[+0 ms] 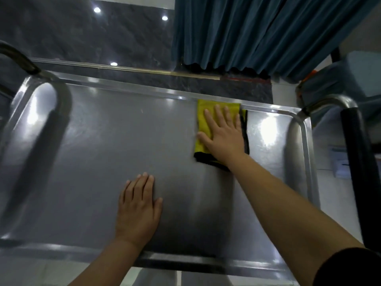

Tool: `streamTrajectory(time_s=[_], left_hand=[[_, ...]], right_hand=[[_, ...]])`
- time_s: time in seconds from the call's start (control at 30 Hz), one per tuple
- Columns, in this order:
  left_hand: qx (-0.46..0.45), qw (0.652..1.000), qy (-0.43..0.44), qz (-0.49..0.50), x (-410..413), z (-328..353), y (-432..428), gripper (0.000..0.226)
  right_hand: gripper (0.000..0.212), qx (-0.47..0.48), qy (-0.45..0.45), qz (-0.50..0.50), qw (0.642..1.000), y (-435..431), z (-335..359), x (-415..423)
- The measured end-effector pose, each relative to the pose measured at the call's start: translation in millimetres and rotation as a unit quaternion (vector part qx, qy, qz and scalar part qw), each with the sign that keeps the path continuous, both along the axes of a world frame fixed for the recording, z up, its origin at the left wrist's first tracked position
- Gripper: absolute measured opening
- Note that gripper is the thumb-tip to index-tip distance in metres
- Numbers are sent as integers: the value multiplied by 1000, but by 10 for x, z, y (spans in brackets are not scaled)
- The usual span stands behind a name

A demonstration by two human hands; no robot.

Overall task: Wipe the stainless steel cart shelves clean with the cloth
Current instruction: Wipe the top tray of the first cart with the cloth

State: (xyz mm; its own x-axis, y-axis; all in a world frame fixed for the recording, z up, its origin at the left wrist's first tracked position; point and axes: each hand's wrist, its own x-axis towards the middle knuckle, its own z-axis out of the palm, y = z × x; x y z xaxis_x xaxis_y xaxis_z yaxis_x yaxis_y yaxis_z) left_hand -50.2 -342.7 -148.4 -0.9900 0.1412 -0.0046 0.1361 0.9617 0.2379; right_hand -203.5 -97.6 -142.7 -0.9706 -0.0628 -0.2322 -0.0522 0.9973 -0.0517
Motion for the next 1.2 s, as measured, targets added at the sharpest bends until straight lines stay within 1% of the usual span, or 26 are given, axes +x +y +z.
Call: streamTrajectory(time_s=[0.1, 0.17, 0.23, 0.3, 0.4, 0.43, 0.5, 0.6, 0.67, 0.8, 0.9, 0.97, 1.07, 1.2], left_hand=[[6, 1000, 7, -8, -8, 7, 60, 55], [6, 1000, 11, -9, -5, -1, 82, 54], [5, 1000, 12, -11, -2, -16, 101, 55], [0, 1000, 2, -10, 4, -31, 110, 56], [-6, 1000, -7, -8, 14, -45, 105, 57], [-6, 1000, -4, -8, 14, -46, 98, 57], [-7, 1000, 1, -8, 17, -51, 84, 57], [-11, 1000, 4, -7, 28, -85, 57, 57], [-12, 1000, 2, -3, 27, -102, 40, 58], [-12, 1000, 3, 8, 27, -94, 27, 56], [1, 1000, 13, 6, 47, -90, 15, 54], [0, 1000, 16, -1, 58, -91, 10, 55], [0, 1000, 16, -8, 64, -83, 6, 55], [-1, 1000, 23, -12, 76, -83, 15, 56]], right_hand=[[75, 19, -5, -124, 992, 782, 80, 190], [76, 24, -11, -206, 978, 1218, 133, 376], [74, 30, -13, -269, 963, 1480, 168, 581], [70, 28, -12, -312, 950, 1496, 168, 718], [71, 21, -2, -358, 934, 1152, 140, 718], [73, 28, 1, -349, 937, 982, 119, 684], [74, 41, 3, -294, 955, 600, 66, 595], [76, 33, 6, -176, 984, -62, 16, 428], [75, 12, 6, -97, 995, -521, -9, 363], [68, -17, -1, 52, 999, -1152, -59, 484], [64, -14, -3, 112, 994, -1016, -67, 622], [65, -8, 2, 95, 995, -691, -68, 697], [75, 0, 7, -20, 1000, 0, -16, 776], [81, 20, -7, -163, 986, 967, 109, 984]])
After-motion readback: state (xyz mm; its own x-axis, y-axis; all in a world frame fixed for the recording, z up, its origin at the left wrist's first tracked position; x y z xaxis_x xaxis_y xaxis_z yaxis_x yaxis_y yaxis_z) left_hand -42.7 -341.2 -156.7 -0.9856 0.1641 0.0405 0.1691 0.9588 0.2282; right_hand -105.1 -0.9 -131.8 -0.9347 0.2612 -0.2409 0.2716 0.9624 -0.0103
